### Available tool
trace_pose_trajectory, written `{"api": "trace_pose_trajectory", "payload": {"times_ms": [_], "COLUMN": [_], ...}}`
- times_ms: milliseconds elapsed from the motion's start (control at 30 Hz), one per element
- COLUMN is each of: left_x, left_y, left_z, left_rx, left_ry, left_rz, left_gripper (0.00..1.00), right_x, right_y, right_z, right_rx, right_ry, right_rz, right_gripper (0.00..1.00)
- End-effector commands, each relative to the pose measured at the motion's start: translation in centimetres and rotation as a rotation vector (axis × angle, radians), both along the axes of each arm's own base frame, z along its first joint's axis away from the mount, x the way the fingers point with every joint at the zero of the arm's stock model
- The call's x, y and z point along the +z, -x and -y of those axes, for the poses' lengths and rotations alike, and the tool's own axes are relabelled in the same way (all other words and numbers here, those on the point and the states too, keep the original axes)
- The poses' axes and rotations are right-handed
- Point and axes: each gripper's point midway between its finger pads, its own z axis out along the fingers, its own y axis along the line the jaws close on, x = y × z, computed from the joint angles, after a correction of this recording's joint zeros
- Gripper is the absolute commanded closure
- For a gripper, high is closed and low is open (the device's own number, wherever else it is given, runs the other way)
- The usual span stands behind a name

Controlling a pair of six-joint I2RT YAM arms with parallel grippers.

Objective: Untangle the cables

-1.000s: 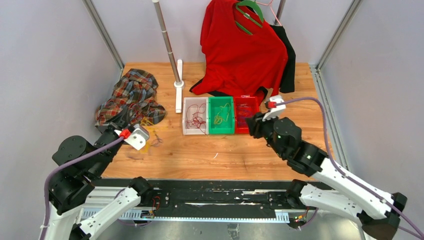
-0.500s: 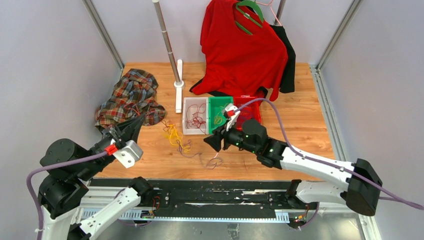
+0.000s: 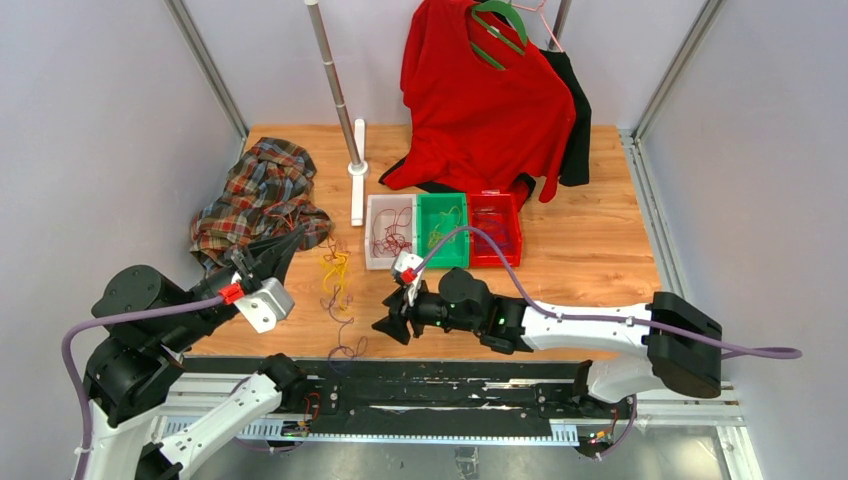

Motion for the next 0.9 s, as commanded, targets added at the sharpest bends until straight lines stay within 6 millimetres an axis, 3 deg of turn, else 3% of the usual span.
{"api": "trace_pose_trajectory", "payload": {"times_ms": [0,133,333,633,867], "left_x": [1.7,1.6,1.6,1.7,1.8], "left_y": [0.6,0.6,0.6,0.6,0.8], "left_z": [-0.3,-0.3,0.0,-0.1,-0.1], "left_rx": [-0.004,-0.006,-0.016,-0.015,-0.021], "left_ry": [0.045,0.04,0.043,0.05,0.04], "left_rz": [0.046,0.051,0.048,0.051,0.066], "left_gripper": [1.0,0.99,1.0,1.0,1.0], "right_x": [2.8,3.1,4.0,3.3,2.5], "right_y": [0.1,0.6,-0.3,2.7,3.5], "right_z": [-1.7,-2.2,-2.4,-4.5,-5.3], "right_rx": [0.007,0.025,-0.007,0.174,0.186], "right_ry": [-0.078,-0.087,-0.086,-0.1,-0.027], "right_rz": [0.083,0.137,0.239,0.197,0.192], "right_gripper": [0.45,0.47,0.48,0.52,0.5]}}
